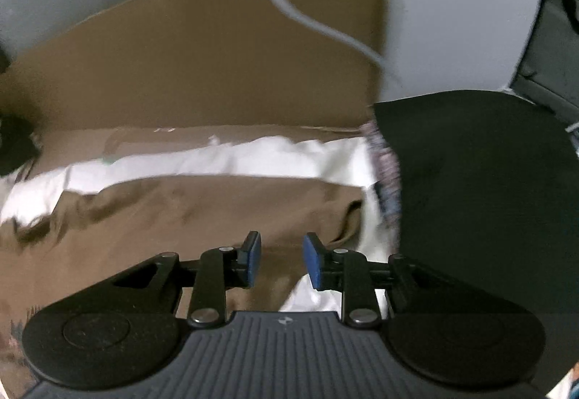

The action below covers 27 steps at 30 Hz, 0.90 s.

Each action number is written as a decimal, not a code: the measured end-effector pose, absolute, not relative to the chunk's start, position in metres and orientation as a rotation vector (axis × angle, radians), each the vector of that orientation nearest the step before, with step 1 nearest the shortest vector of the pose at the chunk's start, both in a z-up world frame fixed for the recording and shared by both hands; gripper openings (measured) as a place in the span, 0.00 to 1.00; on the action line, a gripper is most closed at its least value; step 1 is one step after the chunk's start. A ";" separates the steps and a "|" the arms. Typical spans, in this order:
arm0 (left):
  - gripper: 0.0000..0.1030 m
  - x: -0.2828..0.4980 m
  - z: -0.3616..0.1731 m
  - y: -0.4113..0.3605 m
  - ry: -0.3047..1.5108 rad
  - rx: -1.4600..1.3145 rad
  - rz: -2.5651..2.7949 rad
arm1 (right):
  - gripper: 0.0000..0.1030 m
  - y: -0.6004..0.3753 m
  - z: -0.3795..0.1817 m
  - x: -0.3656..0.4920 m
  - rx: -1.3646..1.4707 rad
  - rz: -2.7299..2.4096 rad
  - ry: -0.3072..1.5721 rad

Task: Fold clothes
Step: 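Lower the T-shirt onto the duvet and open the left tool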

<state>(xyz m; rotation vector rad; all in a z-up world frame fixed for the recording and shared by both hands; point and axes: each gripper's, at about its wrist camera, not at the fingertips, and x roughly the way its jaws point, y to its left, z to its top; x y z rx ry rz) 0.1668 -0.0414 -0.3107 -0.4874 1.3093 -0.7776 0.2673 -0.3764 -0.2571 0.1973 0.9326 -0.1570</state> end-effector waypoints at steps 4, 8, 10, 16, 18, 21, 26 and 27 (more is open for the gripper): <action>0.27 0.177 -0.308 -0.020 1.275 -0.497 -0.702 | 0.38 -0.354 -0.272 0.268 0.143 -0.153 0.924; 0.33 0.184 -0.308 0.005 1.233 -0.466 -0.611 | 0.41 -0.338 -0.284 0.268 0.082 -0.164 0.927; 0.33 0.188 -0.310 0.021 1.223 -0.461 -0.558 | 0.46 -0.331 -0.290 0.269 0.051 -0.169 0.928; 0.33 0.196 -0.322 0.063 1.215 -0.512 -0.431 | 0.40 -0.307 -0.309 0.269 -0.040 -0.186 0.930; 0.33 0.196 -0.326 0.073 1.219 -0.531 -0.411 | 0.12 -0.307 -0.311 0.267 -0.036 -0.206 0.930; 0.33 0.196 -0.330 0.076 1.225 -0.543 -0.397 | 0.04 -0.323 -0.308 0.259 0.038 -0.265 0.928; 0.33 0.195 -0.330 0.068 1.227 -0.544 -0.408 | 0.01 -0.346 -0.301 0.233 0.125 -0.312 0.904; 0.33 0.194 -0.329 0.066 1.226 -0.539 -0.414 | 0.01 -0.350 -0.301 0.227 0.151 -0.315 0.901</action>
